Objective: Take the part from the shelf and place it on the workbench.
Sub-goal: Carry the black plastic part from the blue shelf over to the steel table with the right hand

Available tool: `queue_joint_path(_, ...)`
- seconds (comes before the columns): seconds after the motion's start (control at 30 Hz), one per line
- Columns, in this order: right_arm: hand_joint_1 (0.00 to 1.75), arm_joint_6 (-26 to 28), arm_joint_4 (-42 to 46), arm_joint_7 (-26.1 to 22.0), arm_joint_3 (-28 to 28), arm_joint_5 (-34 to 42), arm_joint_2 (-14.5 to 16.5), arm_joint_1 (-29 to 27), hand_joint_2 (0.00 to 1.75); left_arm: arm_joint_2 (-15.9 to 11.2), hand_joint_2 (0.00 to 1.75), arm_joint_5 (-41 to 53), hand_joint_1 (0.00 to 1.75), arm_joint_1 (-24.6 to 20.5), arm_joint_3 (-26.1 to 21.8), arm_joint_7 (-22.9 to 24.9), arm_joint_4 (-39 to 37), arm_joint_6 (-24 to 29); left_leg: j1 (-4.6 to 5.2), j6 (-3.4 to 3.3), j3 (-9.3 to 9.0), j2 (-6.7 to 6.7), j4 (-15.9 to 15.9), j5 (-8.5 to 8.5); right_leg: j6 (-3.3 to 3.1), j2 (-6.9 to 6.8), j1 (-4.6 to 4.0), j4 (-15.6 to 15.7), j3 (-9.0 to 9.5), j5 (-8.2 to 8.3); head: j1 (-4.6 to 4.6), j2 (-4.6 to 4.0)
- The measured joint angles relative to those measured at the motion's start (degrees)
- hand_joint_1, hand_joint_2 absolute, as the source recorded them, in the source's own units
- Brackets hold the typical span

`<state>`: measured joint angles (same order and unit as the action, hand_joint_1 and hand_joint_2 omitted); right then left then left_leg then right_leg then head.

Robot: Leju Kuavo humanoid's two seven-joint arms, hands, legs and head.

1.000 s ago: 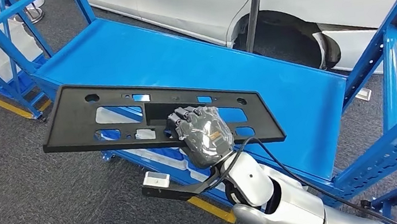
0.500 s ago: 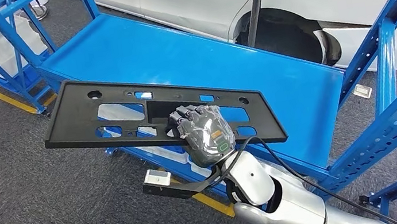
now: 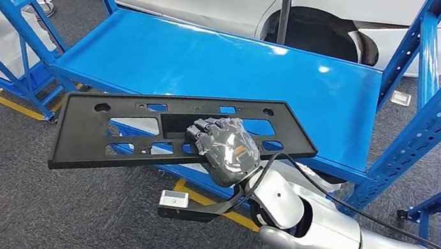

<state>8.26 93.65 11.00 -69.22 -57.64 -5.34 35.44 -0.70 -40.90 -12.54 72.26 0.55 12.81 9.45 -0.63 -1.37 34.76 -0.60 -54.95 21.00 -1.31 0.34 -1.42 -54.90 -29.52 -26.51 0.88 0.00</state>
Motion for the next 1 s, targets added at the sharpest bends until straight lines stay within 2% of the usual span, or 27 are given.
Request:
queue_joint_path(0.07, 1.75, 0.03, 0.01, 0.05, 0.01, 0.00, -0.02, 0.06, 1.75, 0.04, 1.75, 0.03, 0.00, -0.01, 0.00, 0.01, 0.00, -0.03, -0.09, 0.78, 0.40, 0.01, 0.20, -0.72, -0.14, -0.01, -0.17, 0.70, -0.29, 0.59, -0.07, 0.00)
queue_joint_path(0.1, 1.75, 0.04, 0.00, 0.07, 0.02, 0.00, -0.02, 0.05, 1.75, 0.03, 1.75, 0.05, 0.00, 0.03, 0.00, 0.03, 0.00, -0.06, -0.07, 1.09, 0.63, 0.06, 0.13, -0.63, -0.14, -0.16, -0.01, 1.25, -0.29, 1.11, -0.09, 0.00)
queue_joint_path(0.13, 1.75, 0.07, 0.00, 0.09, 0.02, 0.01, -0.01, 0.06, 1.75, 0.01, 1.75, 0.06, 0.00, 0.07, 0.00, 0.04, 0.00, -0.09, 0.00, 1.33, 1.10, 0.12, -0.61, 0.16, -0.21, -0.29, 0.24, 1.86, -0.30, 1.67, -0.07, 0.00)
queue_joint_path(0.17, 1.75, 0.11, 0.00, 0.09, 0.02, 0.02, 0.01, 0.08, 1.75, -0.02, 1.75, 0.08, 0.00, 0.07, 0.00, 0.07, 0.00, -0.11, 0.05, 1.55, 1.98, 0.17, -2.51, 1.70, -0.25, -0.43, 0.53, 2.43, -0.40, 2.23, -0.06, 0.00)
queue_joint_path(0.2, 1.75, 0.14, -0.01, 0.09, 0.02, 0.04, 0.02, 0.07, 1.75, -0.04, 1.75, 0.09, 0.00, 0.07, 0.00, 0.12, 0.00, -0.11, -0.09, 1.73, 3.33, 0.25, -5.75, 3.95, -0.14, -0.55, 0.72, 2.69, -0.63, 2.61, -0.04, 0.00)
queue_joint_path(0.27, 1.75, 0.18, -0.04, 0.09, 0.02, 0.09, 0.02, -0.07, 1.75, -0.06, 1.75, 0.10, 0.00, 0.11, 0.00, 0.22, 0.00, -0.11, -0.32, 2.21, 6.10, 0.27, -13.64, 8.07, -0.05, -0.64, 0.78, 2.62, -1.47, 3.09, -0.03, 0.00)
queue_joint_path(0.3, 1.75, 0.18, -0.07, 0.09, 0.02, 0.11, 0.01, -0.18, 1.75, -0.08, 1.75, 0.10, 0.00, 0.14, 0.00, 0.26, 0.00, -0.11, -0.46, 2.45, 6.63, 0.28, -16.03, 9.01, 0.12, -0.69, 0.80, 2.50, -1.87, 3.29, -0.03, 0.00)
queue_joint_path(0.33, 1.75, 0.18, -0.09, 0.08, 0.02, 0.13, 0.01, -0.25, 1.75, -0.11, 1.75, 0.10, 0.00, 0.16, 0.00, 0.26, 0.00, -0.11, -0.58, 2.67, 5.98, 0.28, -16.14, 8.87, 0.25, -0.73, 0.86, 2.32, -2.24, 3.47, -0.03, 0.00)
queue_joint_path(0.37, 1.75, 0.18, -0.11, 0.08, 0.02, 0.13, 0.01, -0.29, 1.75, -0.14, 1.75, 0.10, 0.00, 0.16, 0.00, 0.26, 0.00, -0.11, -0.76, 2.91, 4.10, 0.30, -13.72, 7.72, 0.39, -0.74, 0.96, 2.04, -2.60, 3.60, -0.02, 0.00)
queue_joint_path(0.43, 1.75, 0.18, -0.12, 0.09, 0.03, 0.11, 0.01, -0.29, 1.75, -0.14, 1.75, 0.11, 0.00, 0.09, 0.00, 0.26, 0.00, -0.13, -1.06, 3.39, -1.05, 0.26, -5.32, 5.09, 0.86, -0.71, 1.12, 1.17, -3.38, 3.60, 0.05, 0.00)
queue_joint_path(0.47, 1.75, 0.18, -0.13, 0.10, 0.04, 0.10, 0.01, -0.28, 1.75, -0.08, 1.75, 0.10, 0.00, 0.04, 0.00, 0.26, 0.00, -0.14, -1.09, 3.32, -2.67, 0.16, -2.21, 4.28, 1.12, -0.67, 1.09, 0.52, -3.88, 3.63, 0.12, 0.00)
queue_joint_path(0.5, 1.75, 0.18, -0.13, 0.11, 0.06, 0.07, 0.01, -0.30, 1.75, -0.03, 1.75, 0.10, 0.00, 0.03, 0.00, 0.26, 0.00, -0.15, -1.04, 3.08, -3.27, 0.06, -0.69, 4.01, 1.41, -0.61, 1.01, 0.02, -4.36, 3.74, 0.15, 0.00)
queue_joint_path(0.57, 1.75, 0.18, -0.15, 0.11, 0.07, 0.02, -0.02, -0.38, 1.75, 0.01, 1.75, 0.09, 0.00, 0.25, 0.00, 0.26, 0.00, -0.16, -0.86, 2.19, -2.67, -0.09, -0.78, 3.63, 1.87, -0.48, 0.89, -0.53, -5.23, 4.23, 0.12, 0.00)
queue_joint_path(0.63, 1.75, 0.18, -0.18, 0.14, 0.08, 0.00, -0.08, -0.43, 1.75, -0.02, 1.75, 0.10, 0.00, 0.51, 0.00, 0.26, 0.00, -0.16, -0.83, 1.34, -2.08, -0.05, -0.91, 3.15, 2.30, -0.41, 0.99, -1.49, -6.13, 3.49, 0.01, 0.00)
queue_joint_path(0.67, 1.75, 0.18, -0.21, 0.17, 0.08, 0.00, -0.11, -0.43, 1.75, -0.02, 1.75, 0.10, 0.00, 0.57, 0.00, 0.26, 0.00, -0.16, -0.85, 0.93, -1.83, -0.03, -0.87, 2.90, 2.51, -0.39, 1.04, -3.48, -7.00, 2.04, -0.07, 0.00)
queue_joint_path(0.7, 1.75, 0.17, -0.23, 0.21, 0.09, 0.00, -0.13, -0.44, 1.75, -0.03, 1.75, 0.11, 0.00, 0.58, 0.00, 0.26, 0.00, -0.16, -0.81, 0.58, -1.62, -0.02, -0.82, 2.71, 2.69, -0.39, 1.09, -6.81, -8.25, -0.05, -0.15, 0.00)
queue_joint_path(0.77, 1.75, 0.16, -0.31, 0.23, 0.09, -0.03, -0.17, -0.46, 1.75, -0.05, 1.75, 0.11, 0.00, 0.63, 0.00, 0.26, 0.00, -0.17, -0.56, 0.14, -1.22, -0.01, -0.79, 2.41, 2.80, -0.38, 1.09, -15.37, -11.44, -4.22, -0.26, 0.00)
queue_joint_path(0.8, 1.75, 0.16, -0.35, 0.23, 0.09, -0.04, -0.20, -0.49, 1.75, -0.05, 1.75, 0.11, 0.00, 0.67, 0.00, 0.26, 0.00, -0.18, -0.37, -0.02, -1.05, -0.01, -0.80, 2.29, 2.65, -0.37, 1.02, -18.30, -12.50, -5.24, -0.26, 0.00)
queue_joint_path(0.83, 1.75, 0.16, -0.39, 0.25, 0.09, -0.06, -0.25, -0.52, 1.75, -0.06, 1.75, 0.11, 0.00, 0.71, 0.00, 0.26, 0.00, -0.18, -0.14, -0.16, -0.92, -0.02, -0.80, 2.19, 2.34, -0.36, 0.91, -19.08, -12.54, -5.17, -0.26, 0.01)
queue_joint_path(0.87, 1.75, 0.16, -0.42, 0.26, 0.09, -0.07, -0.29, -0.53, 1.75, -0.07, 1.75, 0.11, 0.00, 0.73, 0.00, 0.26, 0.00, -0.18, 0.10, -0.26, -0.87, -0.06, -0.79, 2.12, 1.88, -0.34, 0.71, -17.45, -11.41, -4.07, -0.26, 0.01)
queue_joint_path(0.93, 1.75, 0.16, -0.43, 0.31, 0.09, -0.11, -0.33, -0.45, 1.75, 0.00, 1.75, 0.13, 0.00, 0.70, -0.01, 0.26, 0.00, -0.17, 0.38, -0.31, -0.92, -0.28, -0.70, 2.01, 0.27, 0.18, 0.00, -9.08, -6.70, -0.36, -0.22, 0.01)
queue_joint_path(0.97, 1.75, 0.16, -0.42, 0.35, 0.09, -0.20, -0.32, -0.38, 1.75, 0.05, 1.75, 0.13, 0.00, 0.64, -0.02, 0.26, 0.00, -0.14, 0.38, -0.16, -0.89, -0.41, -0.63, 1.87, -0.46, 0.57, -0.31, -5.21, -4.61, 0.99, -0.12, 0.01)
queue_joint_path(1.0, 1.75, 0.16, -0.42, 0.39, 0.09, -0.32, -0.32, -0.28, 1.75, 0.11, 1.75, 0.14, 0.00, 0.55, -0.02, 0.27, 0.00, -0.11, 0.22, 0.07, -0.76, -0.56, -0.57, 1.67, -1.04, 0.98, -0.64, -2.57, -3.30, 1.83, -0.06, 0.01)
